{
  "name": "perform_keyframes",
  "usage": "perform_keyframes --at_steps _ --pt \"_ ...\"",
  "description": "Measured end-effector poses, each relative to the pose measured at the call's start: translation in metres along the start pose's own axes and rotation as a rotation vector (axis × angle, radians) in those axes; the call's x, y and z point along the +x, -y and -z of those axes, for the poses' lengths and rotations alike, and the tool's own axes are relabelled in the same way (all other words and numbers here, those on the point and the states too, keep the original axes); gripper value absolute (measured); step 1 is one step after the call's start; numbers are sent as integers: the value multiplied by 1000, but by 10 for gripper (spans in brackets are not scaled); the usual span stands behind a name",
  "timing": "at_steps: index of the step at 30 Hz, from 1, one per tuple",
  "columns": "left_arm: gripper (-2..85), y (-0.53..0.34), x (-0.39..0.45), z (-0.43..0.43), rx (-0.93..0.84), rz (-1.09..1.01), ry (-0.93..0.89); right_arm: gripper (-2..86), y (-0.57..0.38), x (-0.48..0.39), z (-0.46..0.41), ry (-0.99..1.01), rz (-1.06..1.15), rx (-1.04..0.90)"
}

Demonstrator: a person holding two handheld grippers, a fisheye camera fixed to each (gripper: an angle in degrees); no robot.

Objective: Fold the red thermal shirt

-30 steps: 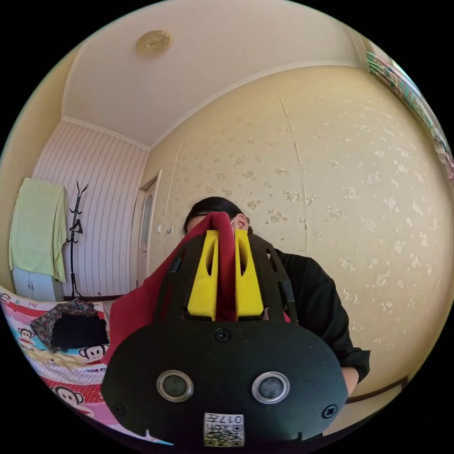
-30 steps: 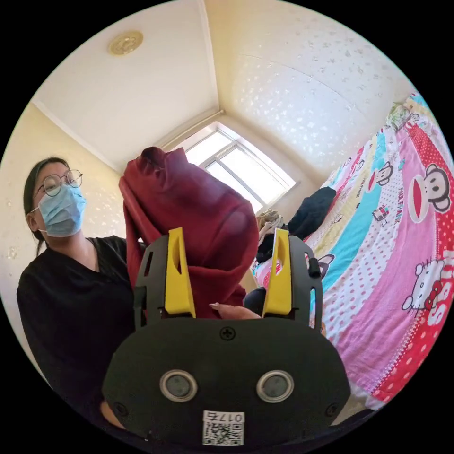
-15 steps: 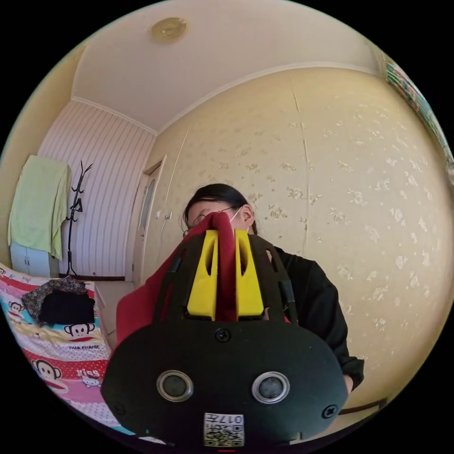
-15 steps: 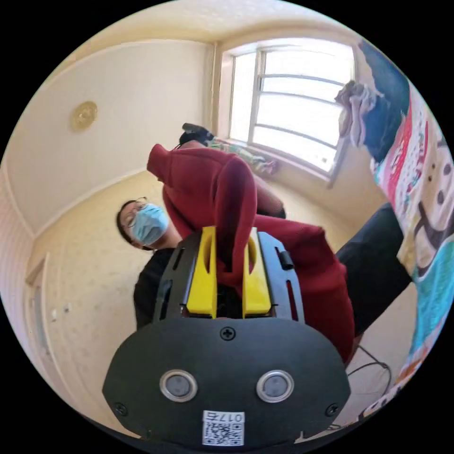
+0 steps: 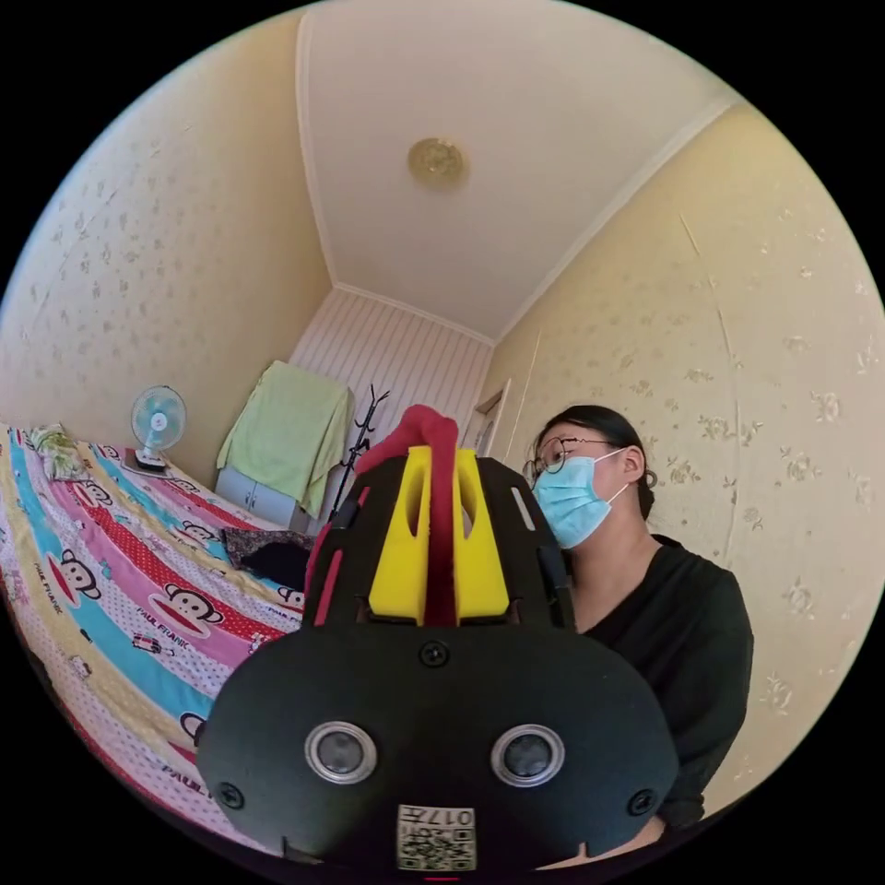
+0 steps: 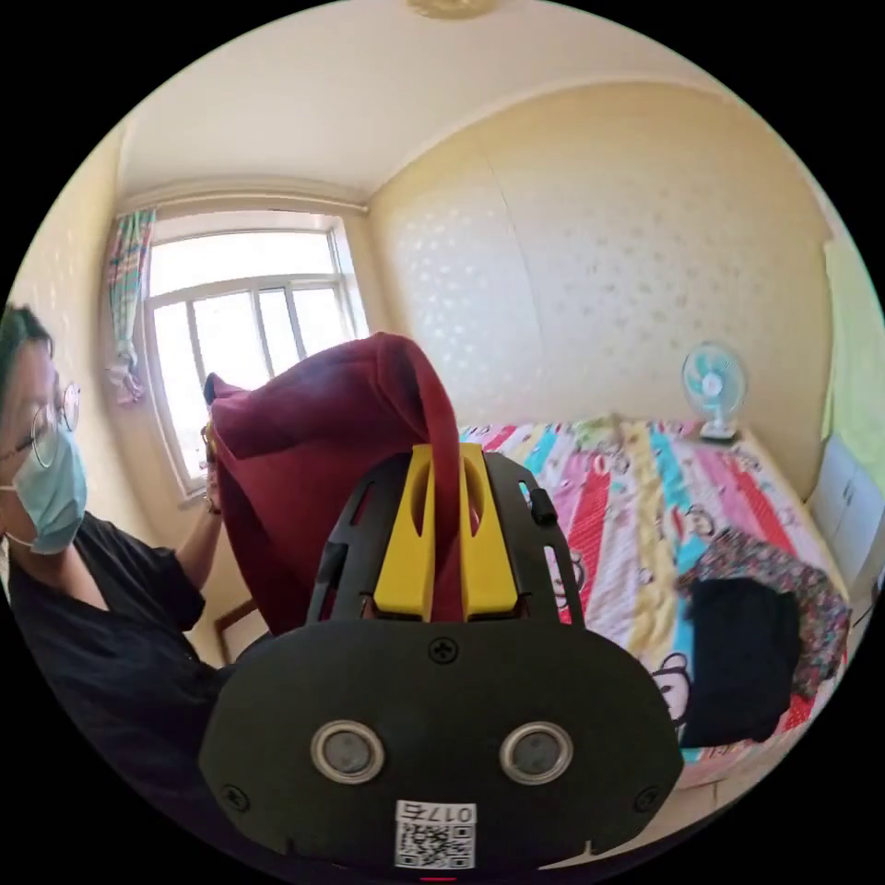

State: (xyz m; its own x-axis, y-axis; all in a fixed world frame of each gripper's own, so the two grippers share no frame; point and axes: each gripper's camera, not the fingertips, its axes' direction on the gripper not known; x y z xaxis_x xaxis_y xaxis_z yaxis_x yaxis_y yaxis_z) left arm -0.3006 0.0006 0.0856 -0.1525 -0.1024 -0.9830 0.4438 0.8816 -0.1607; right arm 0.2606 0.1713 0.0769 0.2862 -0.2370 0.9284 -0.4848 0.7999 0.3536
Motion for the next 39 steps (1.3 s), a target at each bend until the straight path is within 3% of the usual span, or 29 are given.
perform_keyframes --at_steps 7,10,12,16,21,22,23,25,27,29,33,35,37,39 --pt "33 24 88 -9 239 -280 461 36 32 -126 40 -236 148 363" --pt "35 52 98 -34 223 -374 660 33 59 -143 22 -364 164 318" --pt "36 76 78 -48 170 -386 749 34 88 -121 -9 -368 103 173" --pt "40 133 -59 -62 -6 -169 856 43 128 -43 -96 -273 15 -113" --pt "67 146 -302 -55 -297 88 978 90 130 120 -321 -276 -116 -597" --pt "77 132 -359 -42 -374 275 1073 97 119 138 -344 -242 -165 -646" --pt "98 110 -400 -24 -402 448 1094 109 93 172 -382 -102 -285 -742" --pt "133 70 -430 0 -384 589 1015 125 54 206 -410 75 -454 -791" --pt "138 27 -437 16 -366 591 923 127 3 224 -417 232 -512 -768" --pt "135 -36 -441 25 -457 650 883 122 -36 229 -417 282 -522 -834" --pt "155 -117 -415 20 -600 720 809 134 -123 239 -369 91 -569 -938" --pt "157 -143 -378 26 -654 709 977 137 -146 243 -333 -34 -575 -931" --pt "160 -150 -347 41 -614 686 1108 140 -158 248 -295 -163 -581 -893" --pt "178 -155 -319 63 -478 700 1097 144 -170 259 -256 -231 -621 -849"
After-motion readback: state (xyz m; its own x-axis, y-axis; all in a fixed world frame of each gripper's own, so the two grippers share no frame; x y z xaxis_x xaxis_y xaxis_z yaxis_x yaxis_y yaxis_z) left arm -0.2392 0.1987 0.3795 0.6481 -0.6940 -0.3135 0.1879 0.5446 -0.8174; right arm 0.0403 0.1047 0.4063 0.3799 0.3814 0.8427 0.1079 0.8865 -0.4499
